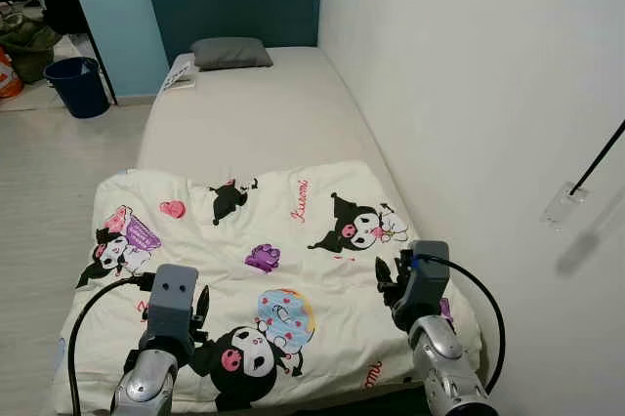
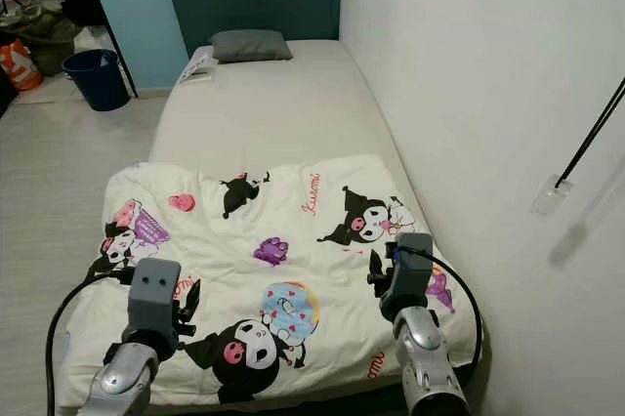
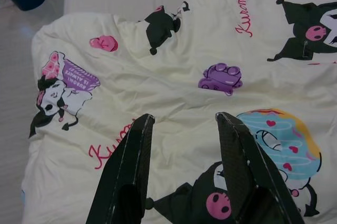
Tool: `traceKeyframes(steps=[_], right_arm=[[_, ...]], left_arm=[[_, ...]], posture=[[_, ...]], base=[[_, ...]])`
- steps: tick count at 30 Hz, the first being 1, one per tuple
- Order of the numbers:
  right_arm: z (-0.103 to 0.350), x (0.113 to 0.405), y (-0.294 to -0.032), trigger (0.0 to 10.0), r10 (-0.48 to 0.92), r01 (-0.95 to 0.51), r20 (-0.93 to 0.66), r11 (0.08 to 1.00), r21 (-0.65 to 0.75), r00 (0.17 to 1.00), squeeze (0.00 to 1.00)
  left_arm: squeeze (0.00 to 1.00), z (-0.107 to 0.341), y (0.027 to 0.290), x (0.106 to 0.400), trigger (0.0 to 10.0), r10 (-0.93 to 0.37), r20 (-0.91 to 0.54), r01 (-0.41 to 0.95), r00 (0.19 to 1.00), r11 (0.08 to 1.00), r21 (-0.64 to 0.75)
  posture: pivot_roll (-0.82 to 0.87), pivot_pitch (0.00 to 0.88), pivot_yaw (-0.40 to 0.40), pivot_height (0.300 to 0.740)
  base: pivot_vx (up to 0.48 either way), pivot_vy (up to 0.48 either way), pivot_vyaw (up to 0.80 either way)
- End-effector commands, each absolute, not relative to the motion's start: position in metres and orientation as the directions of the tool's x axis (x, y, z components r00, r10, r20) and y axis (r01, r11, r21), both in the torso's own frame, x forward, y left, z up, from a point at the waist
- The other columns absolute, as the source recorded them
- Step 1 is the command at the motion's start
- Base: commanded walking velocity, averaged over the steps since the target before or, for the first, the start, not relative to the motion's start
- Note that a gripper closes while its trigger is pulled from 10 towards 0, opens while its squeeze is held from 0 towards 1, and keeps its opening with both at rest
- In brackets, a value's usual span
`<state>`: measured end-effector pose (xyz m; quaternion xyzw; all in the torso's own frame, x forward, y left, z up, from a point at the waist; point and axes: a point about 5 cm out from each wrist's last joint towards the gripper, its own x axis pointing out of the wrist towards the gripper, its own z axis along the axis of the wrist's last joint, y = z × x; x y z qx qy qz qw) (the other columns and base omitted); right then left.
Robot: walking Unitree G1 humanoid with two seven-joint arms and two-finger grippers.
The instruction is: Clean up the room
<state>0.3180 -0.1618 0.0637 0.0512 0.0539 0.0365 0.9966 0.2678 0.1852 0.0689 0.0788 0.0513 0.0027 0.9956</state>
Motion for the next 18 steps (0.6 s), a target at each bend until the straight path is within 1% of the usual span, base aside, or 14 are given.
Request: traceKeyframes(steps=[1, 18], right_arm=[[0.0566, 0.3135, -0.1628, 10.0, 0.07, -0.058, -0.124, 0.993, 0.099, 0.99, 0.0], [0.0523, 0.3107, -0.1615, 10.0, 0.082, -0.068, -0.134, 0.992, 0.103, 0.988, 0.0]], left_arm=[[0.0, 0.0623, 0.1834, 0.2658, 10.0, 0.014, -0.121, 0.007, 0.993, 0.985, 0.172], [0.0, 0.0591, 0.1812, 0.2638, 10.0, 0.01, -0.13, 0.011, 0.991, 0.987, 0.159]], posture=[[-0.03, 0.092, -0.03, 0.74], [-0.02, 0.076, -0.037, 0.74]], base=[[0.0, 0.0, 0.0], [0.0, 0.0, 0.0]])
